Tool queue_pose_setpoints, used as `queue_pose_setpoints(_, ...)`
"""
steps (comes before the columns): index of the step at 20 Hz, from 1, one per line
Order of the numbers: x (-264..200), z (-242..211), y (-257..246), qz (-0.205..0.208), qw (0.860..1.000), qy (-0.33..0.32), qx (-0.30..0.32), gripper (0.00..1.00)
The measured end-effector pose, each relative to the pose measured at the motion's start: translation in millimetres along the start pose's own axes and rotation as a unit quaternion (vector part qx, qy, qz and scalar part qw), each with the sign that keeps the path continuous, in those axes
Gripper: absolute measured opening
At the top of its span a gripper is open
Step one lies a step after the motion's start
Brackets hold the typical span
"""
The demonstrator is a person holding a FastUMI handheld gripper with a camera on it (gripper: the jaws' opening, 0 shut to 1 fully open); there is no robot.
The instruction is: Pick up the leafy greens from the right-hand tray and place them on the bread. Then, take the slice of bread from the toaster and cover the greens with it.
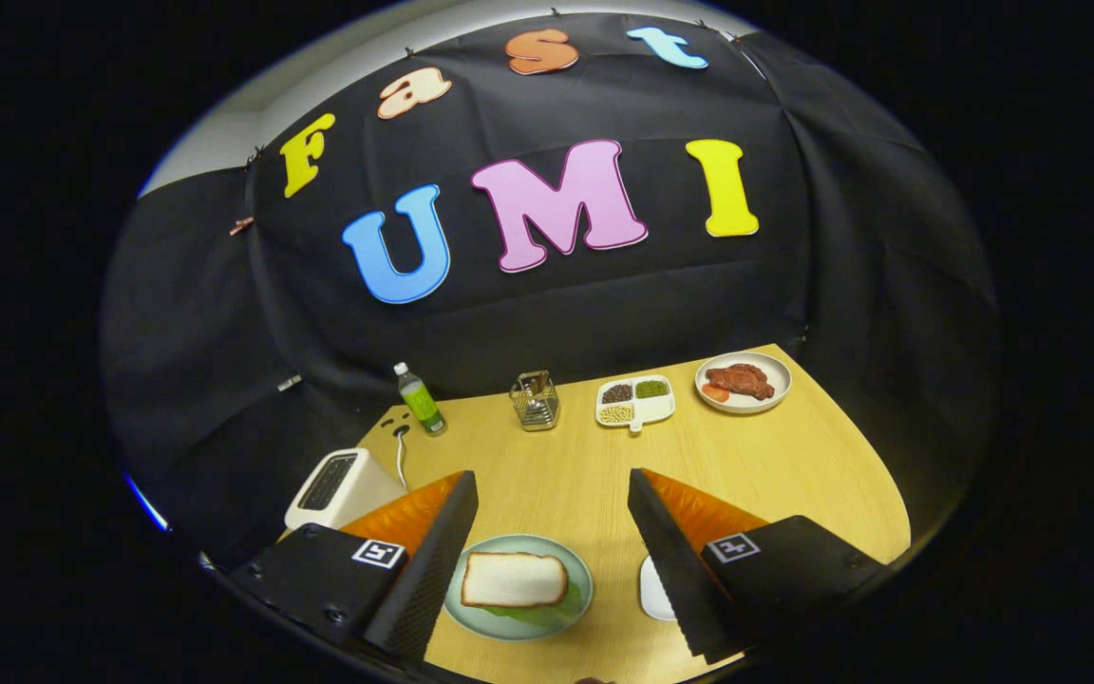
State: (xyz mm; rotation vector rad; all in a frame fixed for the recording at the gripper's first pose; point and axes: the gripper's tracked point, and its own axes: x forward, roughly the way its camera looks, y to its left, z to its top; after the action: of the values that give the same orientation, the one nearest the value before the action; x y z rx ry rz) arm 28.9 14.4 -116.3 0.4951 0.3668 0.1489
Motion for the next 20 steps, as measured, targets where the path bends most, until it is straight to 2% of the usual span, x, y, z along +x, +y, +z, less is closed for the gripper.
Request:
queue_pose_setpoints(4, -19.9, 22.2, 7.1, 0.027, 0.999, -0.027, -0.006, 0.99)
queue_pose_setpoints(9, -44.3, 44.4, 18.8, 0.042, 0.994, -0.064, -0.084, 0.99)
queue_pose_setpoints(13, -53.3, 53.1, 25.8, 0.034, 0.987, -0.087, -0.134, 0.99)
queue_pose_setpoints(20, -50.7, 28.2, 46.3, 0.038, 0.980, -0.075, -0.181, 0.99)
